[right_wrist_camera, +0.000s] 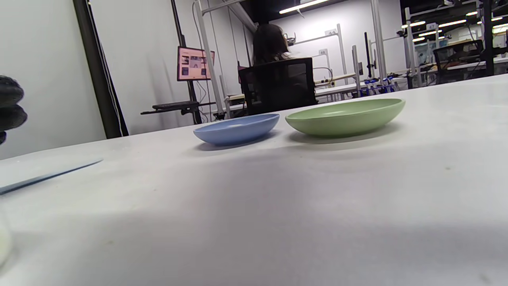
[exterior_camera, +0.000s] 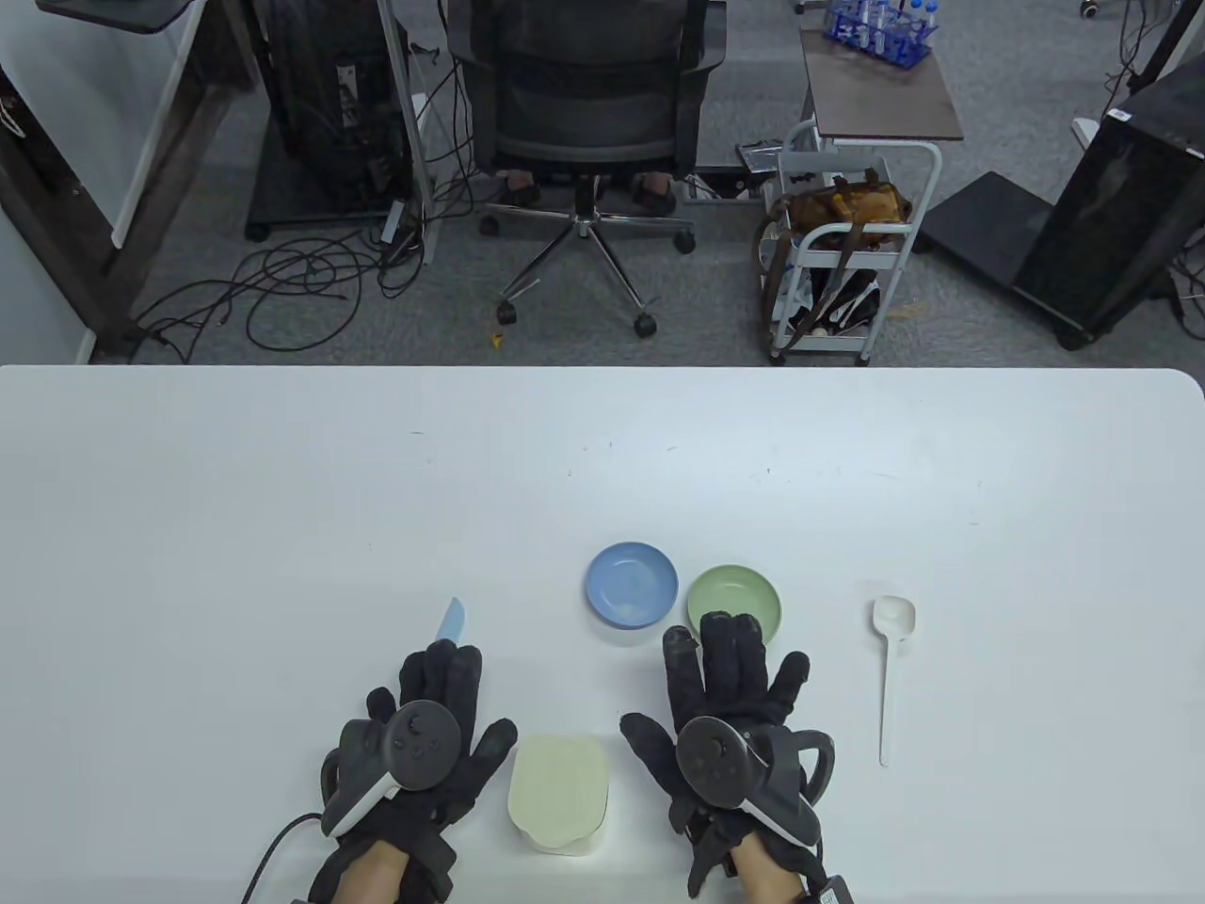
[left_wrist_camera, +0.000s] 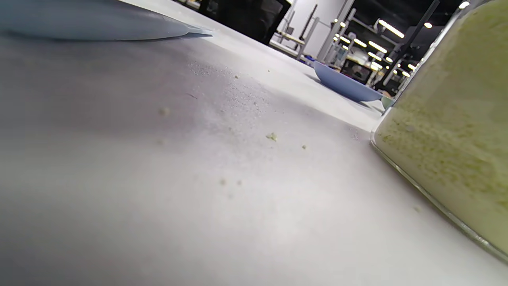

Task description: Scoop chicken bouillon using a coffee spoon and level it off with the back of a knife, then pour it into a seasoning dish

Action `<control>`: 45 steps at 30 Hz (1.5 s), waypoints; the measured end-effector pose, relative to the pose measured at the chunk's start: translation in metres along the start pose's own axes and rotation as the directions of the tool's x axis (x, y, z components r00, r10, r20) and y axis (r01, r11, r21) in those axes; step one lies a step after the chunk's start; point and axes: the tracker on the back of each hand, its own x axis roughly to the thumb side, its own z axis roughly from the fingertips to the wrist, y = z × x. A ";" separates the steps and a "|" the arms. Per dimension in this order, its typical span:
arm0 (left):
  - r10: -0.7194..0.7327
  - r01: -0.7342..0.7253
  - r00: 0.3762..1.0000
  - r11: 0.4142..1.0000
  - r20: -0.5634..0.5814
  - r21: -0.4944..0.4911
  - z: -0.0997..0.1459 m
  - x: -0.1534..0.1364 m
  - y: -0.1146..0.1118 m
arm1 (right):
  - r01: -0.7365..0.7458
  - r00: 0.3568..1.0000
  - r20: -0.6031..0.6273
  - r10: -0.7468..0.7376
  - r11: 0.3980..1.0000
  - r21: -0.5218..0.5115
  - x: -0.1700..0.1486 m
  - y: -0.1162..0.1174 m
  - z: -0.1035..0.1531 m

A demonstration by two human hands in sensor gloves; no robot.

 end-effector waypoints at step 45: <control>0.018 -0.018 1.000 1.000 -0.004 0.003 0.001 -0.001 0.001 | 0.235 0.897 0.240 -0.372 0.860 0.454 0.071 0.014 -0.023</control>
